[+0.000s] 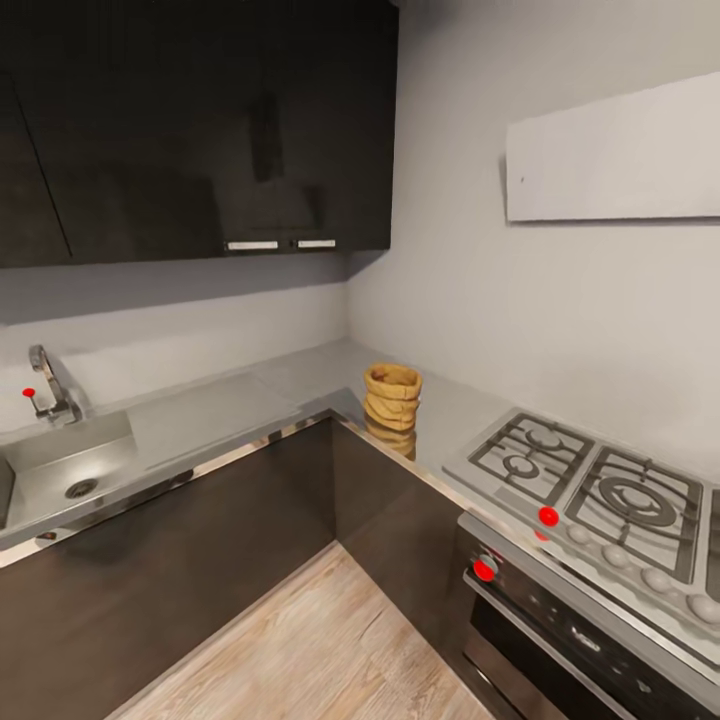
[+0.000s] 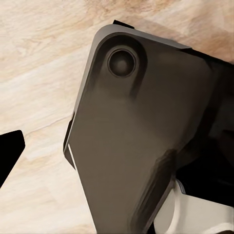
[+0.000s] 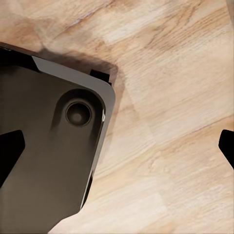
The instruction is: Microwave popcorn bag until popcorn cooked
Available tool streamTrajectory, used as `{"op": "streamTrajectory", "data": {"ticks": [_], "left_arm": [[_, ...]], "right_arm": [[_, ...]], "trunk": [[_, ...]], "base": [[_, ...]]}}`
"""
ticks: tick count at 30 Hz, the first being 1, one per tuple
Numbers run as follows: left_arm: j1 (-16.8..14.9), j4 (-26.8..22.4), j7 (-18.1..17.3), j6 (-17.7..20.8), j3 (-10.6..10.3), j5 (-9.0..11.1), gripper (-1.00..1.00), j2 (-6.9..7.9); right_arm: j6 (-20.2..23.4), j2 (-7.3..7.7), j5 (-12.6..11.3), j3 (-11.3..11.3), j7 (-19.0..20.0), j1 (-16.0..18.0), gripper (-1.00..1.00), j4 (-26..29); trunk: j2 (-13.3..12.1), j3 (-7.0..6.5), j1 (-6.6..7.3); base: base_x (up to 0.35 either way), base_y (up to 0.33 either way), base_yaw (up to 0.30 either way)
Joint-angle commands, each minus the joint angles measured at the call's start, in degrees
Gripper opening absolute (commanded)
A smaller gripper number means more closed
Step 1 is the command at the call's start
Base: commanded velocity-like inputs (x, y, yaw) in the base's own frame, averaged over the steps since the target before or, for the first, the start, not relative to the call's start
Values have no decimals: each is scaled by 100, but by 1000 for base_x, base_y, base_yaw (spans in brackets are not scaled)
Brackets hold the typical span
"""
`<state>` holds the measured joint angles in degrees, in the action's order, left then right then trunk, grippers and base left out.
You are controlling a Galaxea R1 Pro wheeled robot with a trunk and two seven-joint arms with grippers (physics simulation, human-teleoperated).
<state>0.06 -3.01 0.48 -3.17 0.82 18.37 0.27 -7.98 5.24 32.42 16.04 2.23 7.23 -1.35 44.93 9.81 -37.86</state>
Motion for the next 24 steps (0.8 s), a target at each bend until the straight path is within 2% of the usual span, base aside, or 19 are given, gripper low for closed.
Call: {"op": "streamTrajectory", "data": {"ticks": [1,10,24], "left_arm": [[1,-6,5,-8,5,18,100,-1],[3,-1,7,-8,14,18,100,-1],[2,-4,12,-8,23,26,100,-1]], "right_arm": [[-28,4,27,48,14,7,100,-14],[-28,4,27,48,22,7,100,-14],[-10,3,19,33,23,7,100,-32]], "trunk": [[-36,-11,22],[-397,-173,219],[-397,-149,219]], "base": [[0,0,0],[0,0,0],[0,0,0]]}}
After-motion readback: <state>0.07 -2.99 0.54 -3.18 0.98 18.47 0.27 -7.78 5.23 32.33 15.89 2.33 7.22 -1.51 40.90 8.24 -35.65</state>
